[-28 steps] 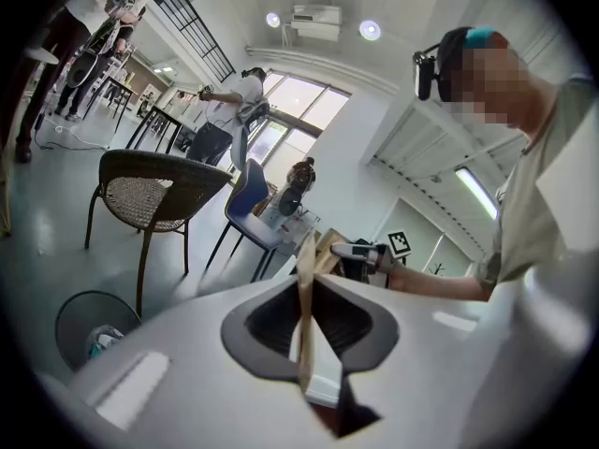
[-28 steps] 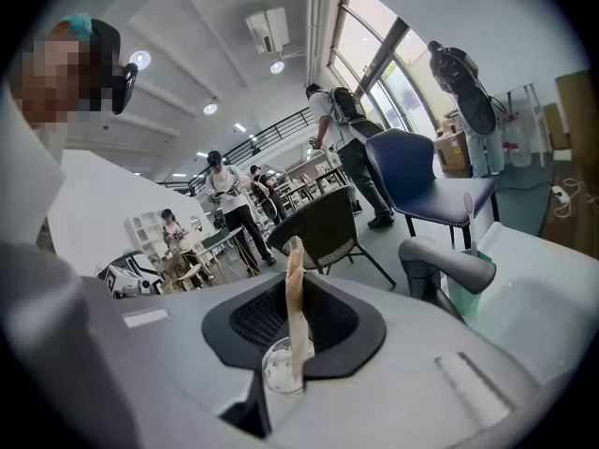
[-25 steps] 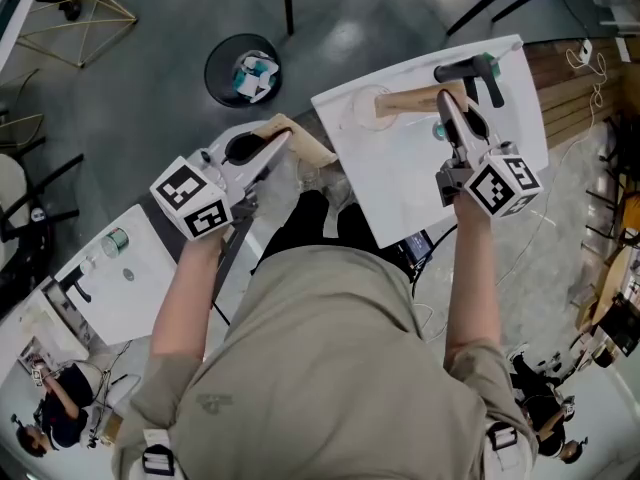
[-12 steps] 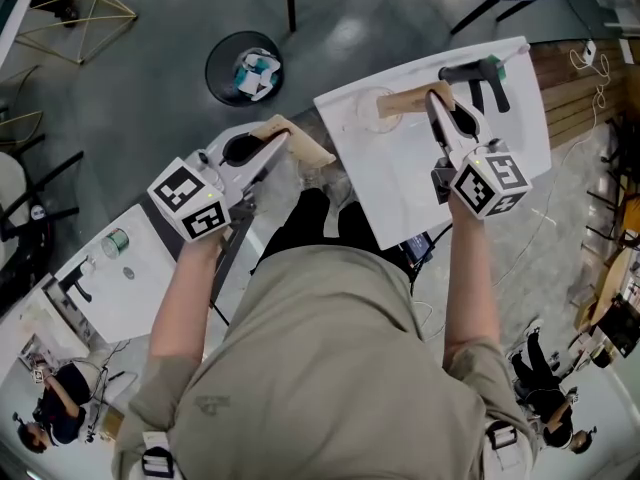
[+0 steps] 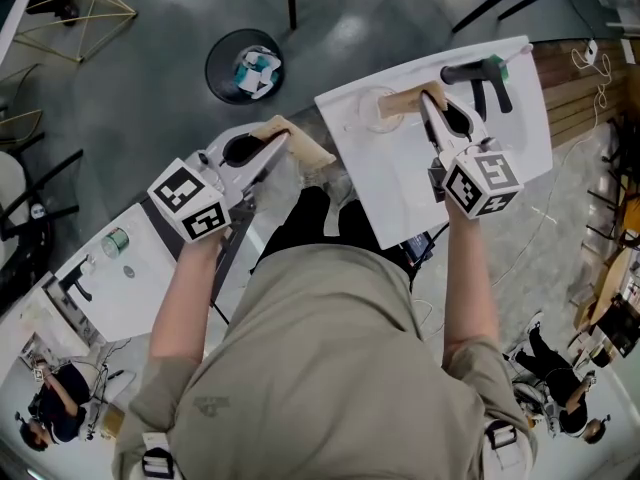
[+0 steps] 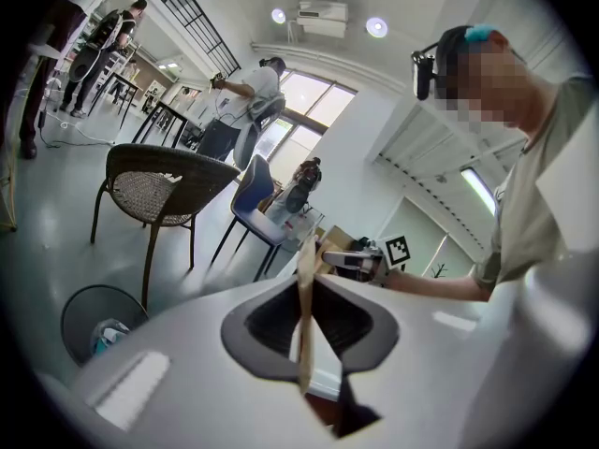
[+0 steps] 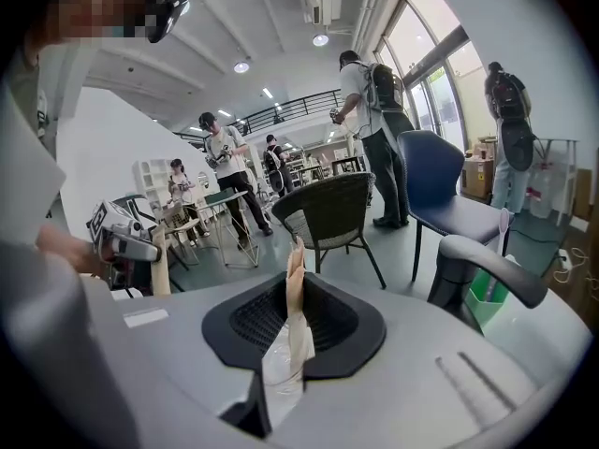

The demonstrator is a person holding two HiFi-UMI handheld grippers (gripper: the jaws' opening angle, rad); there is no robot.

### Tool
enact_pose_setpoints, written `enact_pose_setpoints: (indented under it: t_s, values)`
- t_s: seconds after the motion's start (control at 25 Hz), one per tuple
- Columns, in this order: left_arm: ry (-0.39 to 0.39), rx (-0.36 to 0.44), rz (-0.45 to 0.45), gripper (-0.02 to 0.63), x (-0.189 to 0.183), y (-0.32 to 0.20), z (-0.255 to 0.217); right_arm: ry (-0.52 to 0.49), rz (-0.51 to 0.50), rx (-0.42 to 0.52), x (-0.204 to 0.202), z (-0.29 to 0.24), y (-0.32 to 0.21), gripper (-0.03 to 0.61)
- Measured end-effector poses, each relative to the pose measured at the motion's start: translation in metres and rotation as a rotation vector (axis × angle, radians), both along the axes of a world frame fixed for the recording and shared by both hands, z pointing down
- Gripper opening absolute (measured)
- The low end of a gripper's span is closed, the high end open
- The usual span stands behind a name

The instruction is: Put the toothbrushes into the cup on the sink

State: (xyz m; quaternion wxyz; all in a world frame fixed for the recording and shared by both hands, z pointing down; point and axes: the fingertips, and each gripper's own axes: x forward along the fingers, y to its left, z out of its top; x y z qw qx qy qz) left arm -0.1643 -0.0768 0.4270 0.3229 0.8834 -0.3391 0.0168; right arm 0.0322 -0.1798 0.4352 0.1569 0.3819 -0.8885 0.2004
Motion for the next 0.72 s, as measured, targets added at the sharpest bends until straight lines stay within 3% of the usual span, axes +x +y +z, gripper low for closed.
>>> enact_pose_setpoints:
  t_s: [0.72]
  values:
    - [0.001,0.006,0.009,0.037,-0.0010,-0.0002,-0.0023,0.045,0.041,0.017,0.0029,0.0033,0.0006,0.057]
